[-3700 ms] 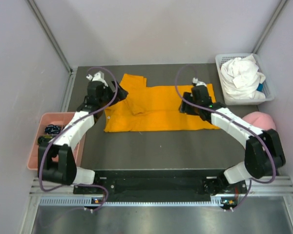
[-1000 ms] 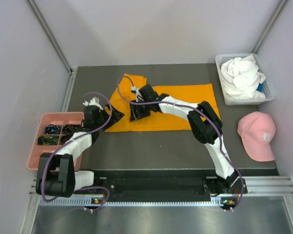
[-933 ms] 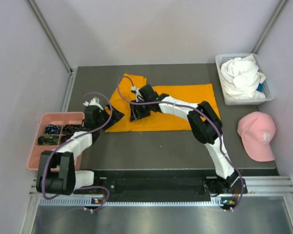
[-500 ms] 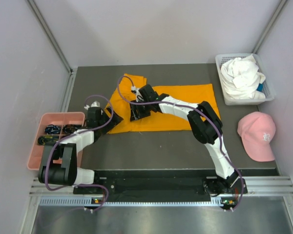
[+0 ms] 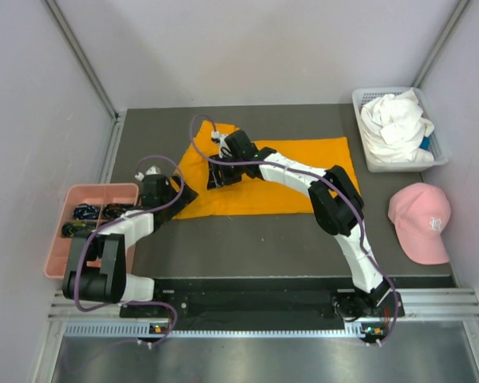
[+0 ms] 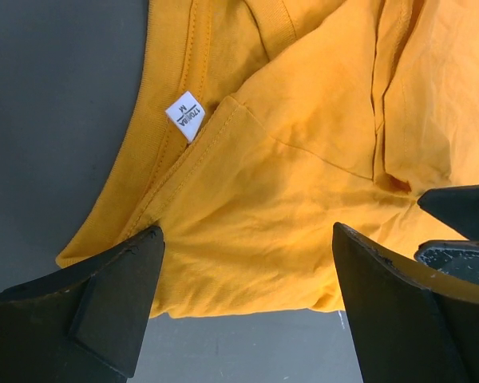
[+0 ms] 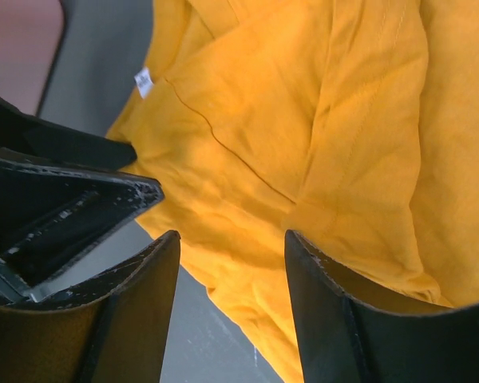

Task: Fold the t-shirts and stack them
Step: Fold the flattened tshirt in 1/3 of the way

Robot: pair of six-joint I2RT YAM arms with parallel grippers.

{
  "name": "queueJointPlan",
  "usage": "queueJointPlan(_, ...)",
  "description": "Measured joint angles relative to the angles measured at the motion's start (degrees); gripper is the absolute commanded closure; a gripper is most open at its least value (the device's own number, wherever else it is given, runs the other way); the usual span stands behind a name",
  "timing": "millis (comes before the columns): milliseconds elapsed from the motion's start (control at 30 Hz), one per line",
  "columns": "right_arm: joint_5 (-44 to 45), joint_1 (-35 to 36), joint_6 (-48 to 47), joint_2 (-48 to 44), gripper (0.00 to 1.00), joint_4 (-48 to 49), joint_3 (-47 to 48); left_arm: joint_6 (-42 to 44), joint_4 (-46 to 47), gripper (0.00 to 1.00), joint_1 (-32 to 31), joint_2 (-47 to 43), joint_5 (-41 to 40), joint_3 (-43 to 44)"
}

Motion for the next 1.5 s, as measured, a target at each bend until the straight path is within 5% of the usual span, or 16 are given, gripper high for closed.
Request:
queueJointPlan(533,0.0,-0.7,0.24,0.0,0.44,0.04,0.35,-0.63,8.17,0.09,0.0,5.53,-0.92,1.4)
queueJointPlan(1500,-0.44,-0.74,1.66,0.28,0.44,2.64,-1.79,-2.34,9.44,0.06,-0.17,2.14,-2.99,-2.32)
